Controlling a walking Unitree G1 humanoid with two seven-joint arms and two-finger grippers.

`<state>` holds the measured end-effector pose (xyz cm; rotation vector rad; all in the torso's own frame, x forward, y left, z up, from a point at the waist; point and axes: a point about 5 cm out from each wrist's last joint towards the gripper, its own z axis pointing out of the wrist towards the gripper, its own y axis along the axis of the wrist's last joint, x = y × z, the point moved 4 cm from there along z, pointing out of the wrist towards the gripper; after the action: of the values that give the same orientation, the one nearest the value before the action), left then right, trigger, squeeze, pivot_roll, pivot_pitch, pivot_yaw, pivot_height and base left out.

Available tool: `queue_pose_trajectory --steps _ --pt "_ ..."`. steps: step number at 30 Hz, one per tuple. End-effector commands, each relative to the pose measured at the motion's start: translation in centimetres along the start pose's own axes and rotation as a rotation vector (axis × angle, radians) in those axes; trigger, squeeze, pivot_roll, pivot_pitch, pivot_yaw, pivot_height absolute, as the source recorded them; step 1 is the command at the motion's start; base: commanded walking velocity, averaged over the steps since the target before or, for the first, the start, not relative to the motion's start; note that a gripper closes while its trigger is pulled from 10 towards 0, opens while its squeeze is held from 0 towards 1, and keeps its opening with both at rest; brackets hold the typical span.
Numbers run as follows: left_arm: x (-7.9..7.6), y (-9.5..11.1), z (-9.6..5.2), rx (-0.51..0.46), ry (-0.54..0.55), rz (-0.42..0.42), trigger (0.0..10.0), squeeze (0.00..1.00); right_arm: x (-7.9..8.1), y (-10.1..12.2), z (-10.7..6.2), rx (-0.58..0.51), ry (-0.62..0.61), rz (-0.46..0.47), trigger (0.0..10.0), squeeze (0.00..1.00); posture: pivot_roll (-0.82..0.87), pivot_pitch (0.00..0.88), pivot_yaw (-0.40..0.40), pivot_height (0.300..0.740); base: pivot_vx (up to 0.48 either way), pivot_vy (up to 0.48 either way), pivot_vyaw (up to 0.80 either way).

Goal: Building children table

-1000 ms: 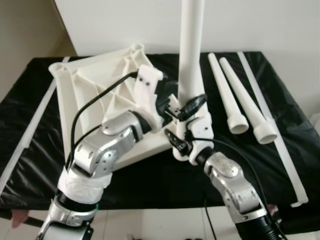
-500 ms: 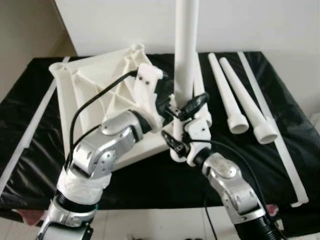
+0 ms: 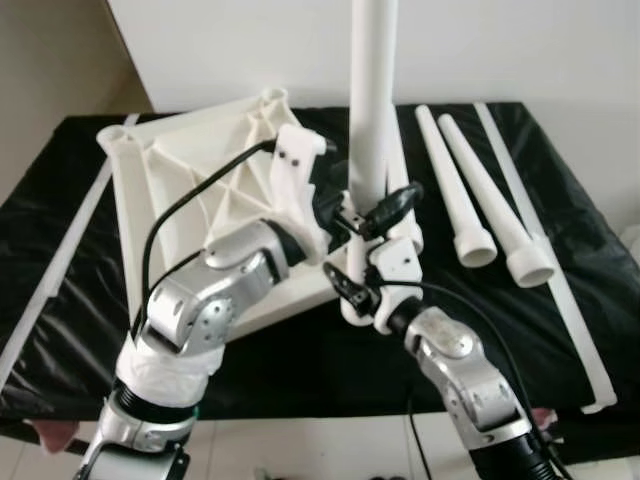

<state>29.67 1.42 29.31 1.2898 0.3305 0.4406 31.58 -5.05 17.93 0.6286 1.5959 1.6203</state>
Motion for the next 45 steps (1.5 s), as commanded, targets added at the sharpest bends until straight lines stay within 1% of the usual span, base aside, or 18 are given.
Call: queue_pose_trajectory --steps 1,2,4,5,18,19,24,25,29,32,33,34,39,40,41,42,43,45 --pt "-0.9 -0.3 0.1 0.030 -0.100 0.019 10.0 0.53 0.3 0.2 0.1 -0.018 0.013 -0.003 10.0 0.00 -0.07 0.150 0.072 0.740 0.000 0.000 0.00" --pt "-1.0 -0.3 0.1 0.032 -0.104 0.026 10.0 0.00 0.4 0.3 0.2 -0.020 0.018 -0.003 10.0 0.00 -0.07 0.148 0.071 0.740 0.000 0.000 0.00" --pt "-1.0 -0.3 0.1 0.031 -0.105 0.030 10.0 0.00 0.4 0.3 0.2 -0.021 0.022 -0.002 10.0 0.00 -0.07 0.148 0.071 0.740 0.000 0.000 0.00" --pt "-1.1 -0.1 0.0 0.014 -0.113 0.010 0.0 0.00 0.5 0.4 0.3 -0.023 0.027 -0.002 10.0 0.00 -0.06 0.147 0.069 0.740 0.000 0.000 0.00" --pt "-1.4 0.0 -0.1 0.010 -0.126 -0.003 0.7 0.00 0.8 0.8 0.4 -0.038 0.068 -0.005 10.0 0.00 -0.06 0.134 0.053 0.740 0.000 0.000 0.00" --pt "-1.7 -0.1 -0.2 0.015 -0.145 0.000 10.0 0.00 1.0 0.8 0.3 -0.040 0.092 0.002 10.0 0.00 -0.06 0.135 0.050 0.740 0.000 0.000 0.00" --pt "-2.8 -0.2 -0.8 -0.009 -0.209 -0.045 10.0 0.00 1.3 0.9 -0.2 -0.046 0.153 0.034 10.0 0.00 -0.05 0.134 0.045 0.740 0.000 0.000 0.00" --pt "-2.7 0.1 -1.1 -0.038 -0.213 -0.095 0.0 0.00 1.1 0.9 -0.5 -0.048 0.168 0.032 10.0 0.00 -0.05 0.133 0.044 0.740 0.000 0.000 0.00" --pt "-2.3 0.4 -1.2 -0.069 -0.190 -0.165 0.0 0.00 0.6 0.9 -0.9 -0.048 0.177 0.026 10.0 0.00 -0.06 0.130 0.045 0.740 0.000 0.000 0.00" --pt "-1.4 1.9 -1.3 -0.147 -0.160 -0.295 4.4 0.00 -0.2 0.8 -1.3 -0.042 0.177 0.004 10.0 0.00 -0.06 0.128 0.050 0.740 0.000 0.000 0.00" --pt "-1.4 1.9 -1.3 -0.147 -0.160 -0.295 4.4 0.00 -0.2 0.8 -1.3 -0.042 0.177 0.004 10.0 0.00 -0.06 0.128 0.050 0.740 0.000 0.000 0.00" --pt "-1.2 2.2 -1.4 -0.173 -0.152 -0.309 0.0 0.00 -0.3 0.8 -1.4 -0.040 0.183 -0.001 10.0 0.00 -0.06 0.128 0.051 0.740 0.000 0.000 0.00" --pt "-1.2 1.4 -0.9 -0.129 -0.129 -0.311 0.0 0.00 0.0 0.7 -1.7 -0.031 0.226 -0.016 10.0 0.00 -0.06 0.134 0.058 0.740 0.000 0.000 0.00" --pt "-1.0 1.0 -0.6 -0.117 -0.106 -0.323 10.0 0.00 0.1 0.7 -1.7 -0.027 0.250 -0.017 10.0 0.00 -0.06 0.137 0.058 0.740 0.000 0.000 0.00" --pt "-0.8 1.0 -0.4 -0.122 -0.092 -0.327 10.0 0.00 0.2 0.7 -1.8 -0.025 0.262 -0.019 10.0 0.00 -0.06 0.138 0.058 0.740 0.000 0.000 0.00" --pt "-0.7 1.0 -0.3 -0.128 -0.082 -0.331 9.3 0.00 0.3 0.7 -1.8 -0.023 0.274 -0.021 10.0 0.00 -0.06 0.141 0.058 0.740 0.000 0.000 0.00" --pt "-0.6 1.3 -0.3 -0.149 -0.074 -0.329 0.0 0.00 0.3 0.7 -1.8 -0.020 0.281 -0.022 10.0 0.00 -0.06 0.142 0.058 0.740 0.000 0.000 0.00" --pt "-0.6 1.5 -0.3 -0.160 -0.081 -0.329 0.0 0.00 0.4 0.7 -1.8 -0.018 0.286 -0.024 10.0 0.00 -0.06 0.142 0.058 0.740 0.000 0.000 0.00"
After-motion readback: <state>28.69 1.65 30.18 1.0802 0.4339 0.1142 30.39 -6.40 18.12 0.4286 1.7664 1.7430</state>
